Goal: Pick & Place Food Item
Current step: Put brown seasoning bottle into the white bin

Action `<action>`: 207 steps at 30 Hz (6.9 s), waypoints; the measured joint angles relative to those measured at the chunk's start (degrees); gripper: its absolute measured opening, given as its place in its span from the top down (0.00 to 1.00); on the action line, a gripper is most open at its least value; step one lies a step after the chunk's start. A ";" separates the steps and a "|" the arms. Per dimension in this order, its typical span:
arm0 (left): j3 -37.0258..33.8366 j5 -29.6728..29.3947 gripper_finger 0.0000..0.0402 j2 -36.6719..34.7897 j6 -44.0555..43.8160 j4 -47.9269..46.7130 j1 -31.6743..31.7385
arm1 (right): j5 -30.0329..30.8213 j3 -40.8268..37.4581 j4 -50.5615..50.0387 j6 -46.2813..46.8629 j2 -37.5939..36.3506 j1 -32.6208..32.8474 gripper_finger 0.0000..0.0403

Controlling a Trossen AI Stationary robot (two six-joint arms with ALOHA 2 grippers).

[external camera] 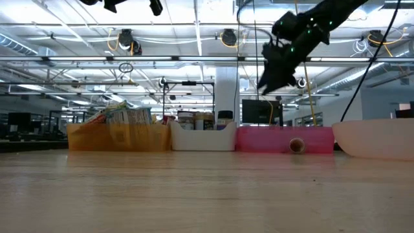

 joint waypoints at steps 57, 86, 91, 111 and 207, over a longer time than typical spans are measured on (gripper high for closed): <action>0.02 -16.29 0.67 -16.23 44.54 -54.81 -17.67 | 32.93 -0.09 5.52 55.18 6.44 45.00 0.43; -0.02 -21.69 0.67 -7.82 44.75 -45.96 -18.96 | 26.96 0.00 -1.01 65.61 6.11 33.02 0.43; -0.02 -28.49 0.67 -7.82 46.00 -43.51 -18.96 | 24.32 0.00 -0.48 67.31 5.62 33.02 0.43; -0.02 -44.36 0.67 -7.82 36.12 -32.33 -17.94 | 18.28 -0.02 9.26 46.95 4.41 32.69 0.43; -0.02 -18.66 0.67 -3.76 46.27 -39.68 -4.86 | 17.01 -0.04 -14.01 70.06 16.24 19.98 0.56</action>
